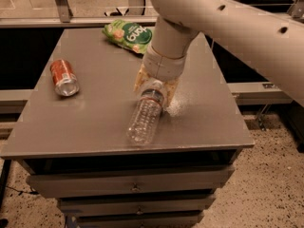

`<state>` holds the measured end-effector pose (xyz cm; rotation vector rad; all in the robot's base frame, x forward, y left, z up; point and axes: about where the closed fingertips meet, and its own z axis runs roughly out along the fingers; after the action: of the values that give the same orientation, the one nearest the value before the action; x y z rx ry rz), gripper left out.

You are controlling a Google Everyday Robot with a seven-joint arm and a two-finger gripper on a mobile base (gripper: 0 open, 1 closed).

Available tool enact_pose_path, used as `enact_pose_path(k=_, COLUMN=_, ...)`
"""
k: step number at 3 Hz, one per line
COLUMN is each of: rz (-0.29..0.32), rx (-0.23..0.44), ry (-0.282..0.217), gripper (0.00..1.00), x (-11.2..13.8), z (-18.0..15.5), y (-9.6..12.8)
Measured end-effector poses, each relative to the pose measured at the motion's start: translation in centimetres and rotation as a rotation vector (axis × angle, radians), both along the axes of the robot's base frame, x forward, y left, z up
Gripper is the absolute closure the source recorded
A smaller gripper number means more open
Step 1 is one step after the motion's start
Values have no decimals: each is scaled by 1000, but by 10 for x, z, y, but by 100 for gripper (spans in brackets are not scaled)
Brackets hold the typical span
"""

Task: Place water bottle upright

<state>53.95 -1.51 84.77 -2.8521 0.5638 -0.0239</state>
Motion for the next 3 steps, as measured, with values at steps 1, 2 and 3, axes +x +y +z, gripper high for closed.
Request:
enact_pose_path(k=1, rz=47, rx=-86, ry=11, gripper=65, x=-5, z=-2, y=-6)
enact_pose_path(k=2, rz=64, rx=-149, ry=11, gripper=87, x=-6, z=6, y=-18)
enact_pose_path(k=3, rz=55, rx=-166, ry=-5, gripper=100, x=1, z=34, y=-28)
